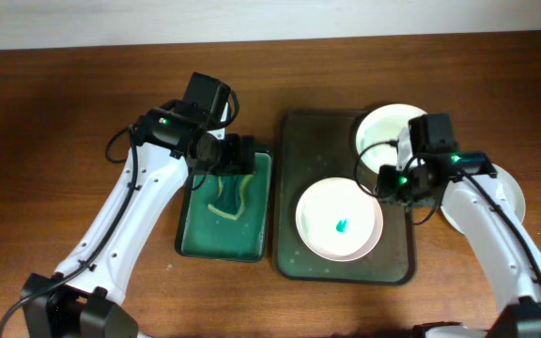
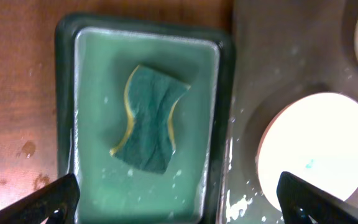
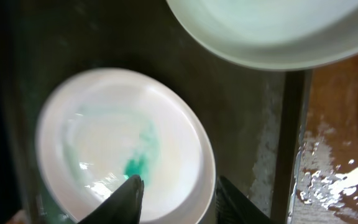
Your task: Clean dirty plates on tray and stack at the side
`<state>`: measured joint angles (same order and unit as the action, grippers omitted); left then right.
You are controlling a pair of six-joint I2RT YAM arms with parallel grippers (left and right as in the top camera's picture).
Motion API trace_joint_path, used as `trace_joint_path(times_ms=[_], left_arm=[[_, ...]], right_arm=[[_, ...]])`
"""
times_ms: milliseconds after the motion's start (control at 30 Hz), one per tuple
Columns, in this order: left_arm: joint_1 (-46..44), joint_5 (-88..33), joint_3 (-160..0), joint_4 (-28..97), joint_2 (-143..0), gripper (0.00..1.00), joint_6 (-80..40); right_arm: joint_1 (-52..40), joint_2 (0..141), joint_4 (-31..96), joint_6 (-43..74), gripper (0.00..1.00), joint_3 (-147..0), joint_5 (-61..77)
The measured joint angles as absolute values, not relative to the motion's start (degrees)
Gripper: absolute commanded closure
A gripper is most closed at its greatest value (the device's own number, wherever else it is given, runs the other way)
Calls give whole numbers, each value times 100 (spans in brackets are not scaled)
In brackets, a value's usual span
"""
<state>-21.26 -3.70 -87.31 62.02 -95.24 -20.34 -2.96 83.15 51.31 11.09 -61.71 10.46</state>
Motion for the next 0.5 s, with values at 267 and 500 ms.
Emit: trace_joint_path(times_ms=[267,500], left_arm=[[-2126,-217,-8650,6071,-9550,16,-2029],[-2126,-58,-7564,4403,-10914,58,-1949]], right_arm=[[-296,8213,5535,1007,60,-6359,1155],[-296,8213,5524,1007,59,-6359,1155]])
